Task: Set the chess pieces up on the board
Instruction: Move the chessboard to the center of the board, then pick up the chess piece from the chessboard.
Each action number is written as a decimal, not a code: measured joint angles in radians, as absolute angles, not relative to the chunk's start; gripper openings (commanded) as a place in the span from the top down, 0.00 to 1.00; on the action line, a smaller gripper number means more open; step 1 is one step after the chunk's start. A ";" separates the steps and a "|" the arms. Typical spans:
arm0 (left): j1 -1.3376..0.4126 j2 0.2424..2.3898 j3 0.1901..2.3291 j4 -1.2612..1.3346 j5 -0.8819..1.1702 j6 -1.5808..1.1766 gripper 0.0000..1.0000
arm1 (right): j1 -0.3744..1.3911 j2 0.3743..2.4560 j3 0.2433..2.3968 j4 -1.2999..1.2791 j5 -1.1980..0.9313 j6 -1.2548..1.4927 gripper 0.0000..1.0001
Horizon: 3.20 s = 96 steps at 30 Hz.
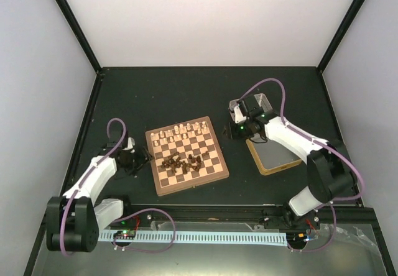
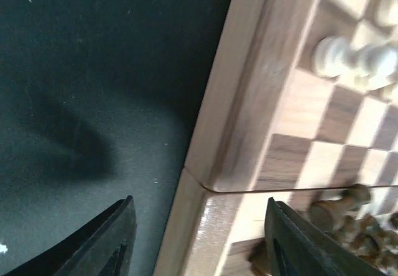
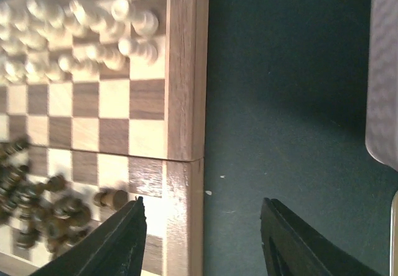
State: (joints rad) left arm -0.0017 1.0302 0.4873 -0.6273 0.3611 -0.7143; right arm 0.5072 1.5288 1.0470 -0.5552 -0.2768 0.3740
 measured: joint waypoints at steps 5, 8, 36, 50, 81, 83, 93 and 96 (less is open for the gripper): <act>-0.020 1.127 0.459 -0.596 0.399 -0.720 0.57 | 0.528 1.640 1.084 -0.594 -0.284 0.335 0.60; -0.026 1.139 0.461 -0.566 0.417 -0.722 0.65 | 0.541 1.691 1.118 -0.616 -0.292 0.318 0.61; -0.120 1.246 0.433 -0.295 0.545 -0.781 0.78 | 0.545 1.824 1.236 -0.769 -0.227 0.273 0.59; -0.130 1.243 0.411 -0.242 0.555 -0.784 0.78 | 0.589 1.722 1.226 -0.771 -0.221 0.299 0.56; -0.133 1.234 0.393 -0.210 0.557 -0.789 0.76 | 0.836 1.804 1.299 -0.831 -0.043 0.372 0.79; -0.134 1.230 0.393 -0.212 0.554 -0.789 0.76 | 0.836 1.804 1.299 -0.832 -0.043 0.375 0.75; -0.135 1.223 0.390 -0.215 0.548 -0.789 0.75 | 0.836 1.818 1.307 -0.849 -0.045 0.363 0.91; -0.135 1.223 0.390 -0.216 0.548 -0.789 0.75 | 0.836 1.821 1.316 -0.854 -0.044 0.365 0.93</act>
State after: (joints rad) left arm -0.1352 1.2232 0.3897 -0.2165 0.5476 -0.7895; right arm 0.8364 1.8210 1.3163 -0.8536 -0.0441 0.3653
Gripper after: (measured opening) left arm 0.248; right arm 0.103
